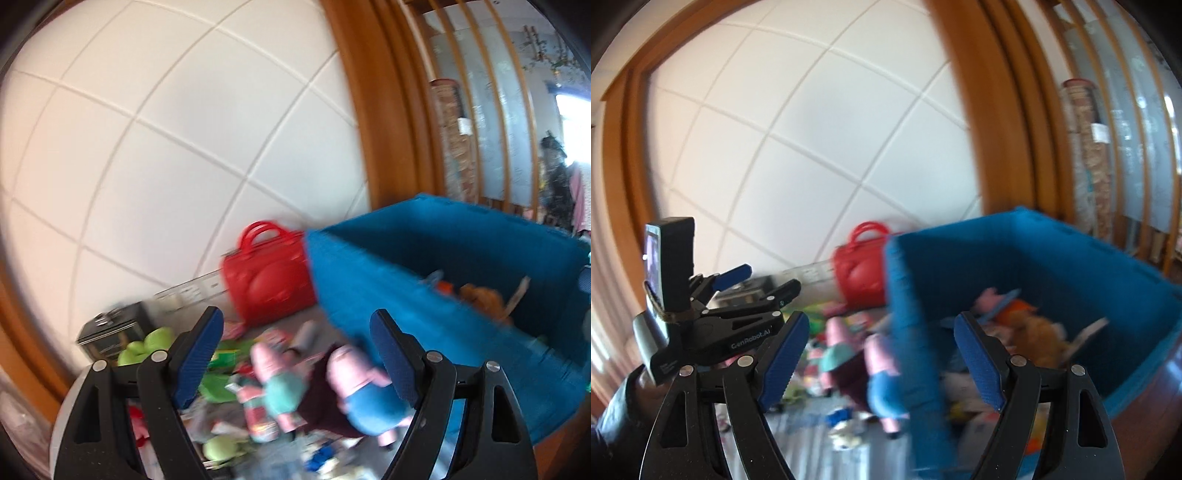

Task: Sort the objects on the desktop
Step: 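Move both tools back over the cluttered bed, then grasp the orange ointment box with left tool while right tool grasps the blue-shirted pig plush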

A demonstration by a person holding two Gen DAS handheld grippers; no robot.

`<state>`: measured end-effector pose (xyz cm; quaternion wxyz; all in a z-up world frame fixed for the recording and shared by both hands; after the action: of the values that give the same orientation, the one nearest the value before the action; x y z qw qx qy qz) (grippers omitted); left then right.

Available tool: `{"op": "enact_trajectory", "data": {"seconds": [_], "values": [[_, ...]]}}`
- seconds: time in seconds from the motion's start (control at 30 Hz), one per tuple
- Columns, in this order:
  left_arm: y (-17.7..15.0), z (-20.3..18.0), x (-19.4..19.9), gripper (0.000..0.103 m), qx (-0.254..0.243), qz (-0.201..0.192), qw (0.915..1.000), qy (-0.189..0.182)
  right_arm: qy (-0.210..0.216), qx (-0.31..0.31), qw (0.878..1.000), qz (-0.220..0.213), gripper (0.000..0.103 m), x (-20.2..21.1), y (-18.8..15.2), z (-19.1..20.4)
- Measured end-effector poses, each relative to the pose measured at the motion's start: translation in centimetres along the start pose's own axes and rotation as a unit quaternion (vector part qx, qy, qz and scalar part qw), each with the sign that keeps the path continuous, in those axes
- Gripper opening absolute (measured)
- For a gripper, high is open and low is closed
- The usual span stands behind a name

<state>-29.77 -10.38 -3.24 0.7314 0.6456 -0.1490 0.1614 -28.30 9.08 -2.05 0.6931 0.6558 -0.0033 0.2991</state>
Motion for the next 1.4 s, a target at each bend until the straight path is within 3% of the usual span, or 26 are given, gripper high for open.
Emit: {"op": "enact_trajectory", "data": {"seconds": [0.07,0.27,0.43,0.63,0.7,0.87,0.97,1.1,1.27,1.4], "values": [[-2.2,3.6,0.6,0.082,0.006,0.015,0.9994,0.031,0.018,0.015,1.0,0.009,0.083,-0.7,-1.7,3.1],[-8.5,11.2,1.2,0.082,0.025,0.056,0.9958,0.069,0.049,0.052,0.996,0.059,0.083,-4.4,-6.8,9.0],[-12.2,14.4,0.7,0.082,0.064,0.079,0.9932,0.057,0.049,0.07,0.988,0.13,0.083,-10.5,-10.9,10.8],[-15.0,16.0,-0.4,0.082,0.078,0.099,0.991,0.043,0.012,0.074,0.974,0.213,0.083,-19.1,-15.2,9.4],[-15.7,16.3,-0.9,0.082,0.077,0.099,0.9914,0.039,-0.02,0.098,0.967,0.233,0.083,-21.4,-16.5,9.0],[-16.9,16.8,-2.7,0.082,0.074,0.102,0.9919,0.017,-0.075,0.124,0.952,0.268,0.083,-24.2,-18.4,8.6],[-17.5,17.3,-3.5,0.082,0.072,0.093,0.9931,-0.001,-0.092,0.131,0.953,0.258,0.082,-23.7,-19.4,9.1],[-18.1,18.0,-5.1,0.082,0.067,0.093,0.9932,-0.02,-0.152,0.17,0.947,0.225,0.082,-23.7,-21.2,9.5],[-18.6,18.5,-7.4,0.082,0.061,0.106,0.9917,-0.04,-0.182,0.138,0.943,0.242,0.082,-26.0,-21.8,8.0],[-18.9,18.7,-8.4,0.082,0.062,0.105,0.9912,-0.052,-0.196,0.161,0.937,0.241,0.088,-27.3,-21.8,7.8]]}}
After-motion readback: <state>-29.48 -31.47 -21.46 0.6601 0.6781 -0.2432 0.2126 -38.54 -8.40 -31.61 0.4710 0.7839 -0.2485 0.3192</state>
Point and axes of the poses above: each gripper's, at about its wrist camera, not at the fingertips, and x roughly against the way its jaws point, z to its left, y to its top, the point moved 5 cm from there along -x, roughly the way its jaws point, and after that the axes turned 11 degrees about -y, right-handed, at the moved point
